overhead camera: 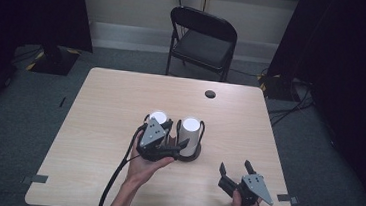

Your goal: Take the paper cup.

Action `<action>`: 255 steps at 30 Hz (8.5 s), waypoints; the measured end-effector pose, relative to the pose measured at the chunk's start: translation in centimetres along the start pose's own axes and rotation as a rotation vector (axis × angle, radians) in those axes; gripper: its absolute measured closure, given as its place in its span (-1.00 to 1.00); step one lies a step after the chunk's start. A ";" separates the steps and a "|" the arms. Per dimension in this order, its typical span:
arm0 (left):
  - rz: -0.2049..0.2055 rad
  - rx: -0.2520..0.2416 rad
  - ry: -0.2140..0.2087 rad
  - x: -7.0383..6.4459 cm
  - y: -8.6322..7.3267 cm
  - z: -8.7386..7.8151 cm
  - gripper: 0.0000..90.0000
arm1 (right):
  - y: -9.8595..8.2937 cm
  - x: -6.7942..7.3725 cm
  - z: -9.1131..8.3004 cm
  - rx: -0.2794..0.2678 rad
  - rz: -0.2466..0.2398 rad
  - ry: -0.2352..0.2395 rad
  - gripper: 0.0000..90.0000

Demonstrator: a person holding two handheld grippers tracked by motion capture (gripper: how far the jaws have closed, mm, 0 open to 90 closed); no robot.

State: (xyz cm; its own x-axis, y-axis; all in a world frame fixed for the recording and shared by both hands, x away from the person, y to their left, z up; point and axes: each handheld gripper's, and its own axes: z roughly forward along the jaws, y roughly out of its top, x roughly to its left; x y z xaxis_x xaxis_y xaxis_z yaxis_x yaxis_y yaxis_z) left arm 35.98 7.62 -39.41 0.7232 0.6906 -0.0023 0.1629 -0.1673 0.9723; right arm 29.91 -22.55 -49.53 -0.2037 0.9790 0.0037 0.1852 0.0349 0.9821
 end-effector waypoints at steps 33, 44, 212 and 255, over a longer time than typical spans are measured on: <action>-0.010 0.059 -0.023 0.6 1.6 5.1 -0.54 | 0.0 -0.1 0.0 0.003 -0.001 0.037 -0.71; -0.030 0.091 -0.024 1.1 1.0 5.9 -0.48 | 0.0 0.0 0.0 0.006 -0.002 0.043 -0.70; -0.187 -0.218 -0.080 -0.3 3.6 -3.4 -0.24 | 0.1 0.4 0.2 0.029 -0.054 0.069 -0.70; -0.499 -0.153 -0.288 0.7 -3.0 -5.8 -0.24 | 1.6 6.7 -0.7 -0.208 -0.117 0.612 0.16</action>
State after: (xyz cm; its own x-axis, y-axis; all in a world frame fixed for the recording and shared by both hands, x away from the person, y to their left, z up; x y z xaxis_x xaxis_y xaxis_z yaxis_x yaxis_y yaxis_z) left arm 32.10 12.63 -41.01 0.7407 0.4372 -0.5101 0.4470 0.2460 0.8600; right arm 28.19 -16.04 -47.82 -0.7325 0.6782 -0.0596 -0.0490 0.0347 0.9982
